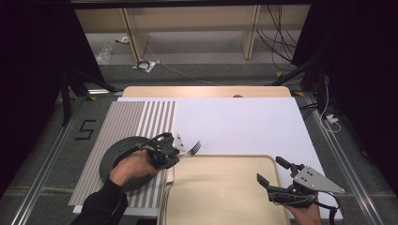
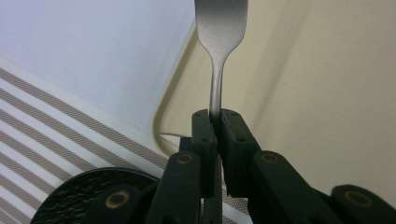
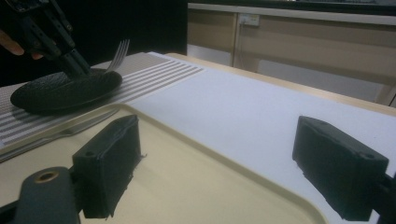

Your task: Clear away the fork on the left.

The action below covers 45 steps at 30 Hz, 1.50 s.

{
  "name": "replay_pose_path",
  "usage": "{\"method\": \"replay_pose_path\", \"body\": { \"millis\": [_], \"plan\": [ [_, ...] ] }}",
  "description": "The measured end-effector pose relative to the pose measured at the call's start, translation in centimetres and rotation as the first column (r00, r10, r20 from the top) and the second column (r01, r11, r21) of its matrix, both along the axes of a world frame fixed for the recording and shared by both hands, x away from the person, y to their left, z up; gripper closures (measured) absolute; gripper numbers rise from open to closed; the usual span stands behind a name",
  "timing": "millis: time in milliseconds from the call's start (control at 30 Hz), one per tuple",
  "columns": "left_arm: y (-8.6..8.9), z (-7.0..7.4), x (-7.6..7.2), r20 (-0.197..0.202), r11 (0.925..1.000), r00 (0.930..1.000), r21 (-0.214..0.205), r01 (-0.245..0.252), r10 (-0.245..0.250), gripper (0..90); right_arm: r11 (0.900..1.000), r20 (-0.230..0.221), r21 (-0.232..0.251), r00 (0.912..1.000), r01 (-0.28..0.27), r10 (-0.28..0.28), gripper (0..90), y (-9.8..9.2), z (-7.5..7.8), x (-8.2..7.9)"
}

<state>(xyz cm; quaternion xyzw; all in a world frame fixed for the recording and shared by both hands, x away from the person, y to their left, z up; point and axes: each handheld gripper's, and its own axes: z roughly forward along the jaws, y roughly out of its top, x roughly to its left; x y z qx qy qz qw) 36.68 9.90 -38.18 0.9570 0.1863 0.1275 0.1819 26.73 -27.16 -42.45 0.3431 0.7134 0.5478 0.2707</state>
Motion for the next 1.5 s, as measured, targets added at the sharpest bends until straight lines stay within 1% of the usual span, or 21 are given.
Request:
{"method": "replay_pose_path", "body": {
  "millis": [100, 133, 167, 200, 333, 433, 467, 500, 600, 633, 700, 767, 833, 867, 900, 967, 1067, 1167, 1367, 1433, 1500],
  "plan": [
    [-0.3, -0.2, -0.2, -0.010, 0.9999, 0.9999, 0.007, 0.008, -0.008, 84.2, 1.0000, -0.001, -0.001, 1.0000, 0.001, -0.001, 16.3, 0.0, 0.0, 0.0],
    [-0.7, -0.5, -0.6, -0.024, 0.9999, 0.9997, 0.011, 0.010, -0.010, 84.2, 1.0000, -0.001, 0.001, 1.0000, 0.001, -0.001, 16.3, -0.1, 0.0, 0.0],
    [-0.7, -0.5, -0.6, -0.024, 0.9999, 0.9997, 0.011, 0.010, -0.010, 84.2, 1.0000, -0.001, 0.001, 1.0000, 0.001, -0.001, 16.3, -0.1, 0.0, 0.0],
    [-1.0, -0.7, -0.9, -0.036, 0.9998, 0.9993, 0.014, 0.013, -0.012, 84.2, 1.0000, -0.002, 0.002, 1.0000, 0.002, -0.002, 16.2, 0.0, 0.0, 0.0],
    [-1.5, -0.9, -1.6, -0.049, 0.9997, 0.9986, 0.017, 0.020, -0.019, 84.2, 1.0000, 0.004, 0.002, 1.0000, -0.001, 0.001, 16.3, 0.0, 0.0, 0.0],
    [-1.9, -0.9, -2.0, -0.049, 0.9995, 0.9985, 0.019, 0.025, -0.024, 84.2, 1.0000, 0.003, 0.003, 1.0000, -0.001, 0.001, 16.3, 0.0, 0.0, 0.0],
    [-2.5, -0.9, -2.5, -0.059, 0.9993, 0.9977, 0.016, 0.034, -0.033, 84.2, 1.0000, 0.003, 0.002, 1.0000, -0.001, 0.001, 16.3, 0.0, 0.0, 0.0],
    [-2.5, -0.9, -2.5, -0.059, 0.9993, 0.9977, 0.016, 0.034, -0.033, 84.2, 1.0000, 0.004, 0.002, 1.0000, -0.001, 0.001, 16.3, 0.0, 0.0, 0.0],
    [-3.4, -1.1, -3.3, -0.073, 0.9987, 0.9964, 0.024, 0.045, -0.043, 84.2, 1.0000, 0.004, 0.003, 1.0000, 0.000, 0.000, 16.3, 0.0, 0.0, 0.0],
    [-3.6, -1.1, -3.5, -0.084, 0.9984, 0.9953, 0.025, 0.052, -0.049, 84.2, 1.0000, 0.005, 0.003, 1.0000, 0.000, 0.000, 16.3, 0.0, 0.0, 0.0],
    [-3.8, -1.2, -3.7, -0.091, 0.9983, 0.9945, 0.020, 0.054, -0.052, 84.1, 1.0000, 0.003, 0.001, 1.0000, 0.000, 0.000, 16.3, 0.0, 0.0, 0.0],
    [-4.3, -1.4, -4.1, -0.110, 0.9978, 0.9922, 0.027, 0.060, -0.057, 84.2, 1.0000, 0.004, 0.000, 1.0000, 0.000, 0.000, 16.3, 0.0, 0.0, 0.0],
    [-4.4, -1.5, -4.2, -0.113, 0.9977, 0.9919, 0.027, 0.062, -0.058, 84.2, 1.0000, 0.005, 0.000, 1.0000, 0.000, 0.000, 16.3, 0.0, 0.0, 0.0],
    [-4.6, -1.6, -4.4, -0.119, 0.9970, 0.9907, 0.034, 0.070, -0.066, 84.2, 1.0000, 0.004, 0.001, 1.0000, 0.000, 0.000, 16.3, 0.0, 0.0, 0.0],
    [-5.0, -1.9, -4.7, -0.137, 0.9961, 0.9877, 0.033, 0.081, -0.076, 84.2, 1.0000, 0.003, 0.002, 1.0000, 0.000, 0.000, 16.3, 0.0, 0.0, 0.0],
    [-5.4, -2.2, -5.0, -0.154, 0.9955, 0.9847, 0.037, 0.087, -0.080, 84.2, 1.0000, 0.004, 0.001, 1.0000, 0.000, 0.000, 16.3, 0.0, 0.0, 0.0],
    [-5.7, -2.5, -5.3, -0.162, 0.9946, 0.9832, 0.047, 0.093, -0.084, 84.2, 1.0000, 0.005, 0.002, 1.0000, -0.001, 0.001, 16.3, 0.0, 0.0, 0.0],
    [-6.3, -3.1, -6.0, -0.184, 0.9916, 0.9776, 0.061, 0.114, -0.101, 84.2, 1.0000, 0.004, 0.003, 1.0000, -0.001, 0.001, 16.2, 0.0, 0.0, 0.0],
    [-6.9, -3.7, -6.7, -0.204, 0.9896, 0.9727, 0.068, 0.126, -0.110, 84.2, 1.0000, 0.004, 0.003, 1.0000, -0.003, 0.003, 16.2, 0.0, 0.0, 0.0],
    [-7.2, -4.2, -7.0, -0.220, 0.9866, 0.9681, 0.082, 0.141, -0.120, 84.2, 1.0000, 0.003, 0.002, 1.0000, -0.002, 0.002, 16.2, 0.0, 0.0, 0.0],
    [-7.3, -4.3, -7.1, -0.225, 0.9862, 0.9669, 0.084, 0.143, -0.121, 84.2, 1.0000, 0.004, 0.003, 1.0000, -0.003, 0.003, 16.3, 0.0, 0.0, 0.0]
  ]
}}
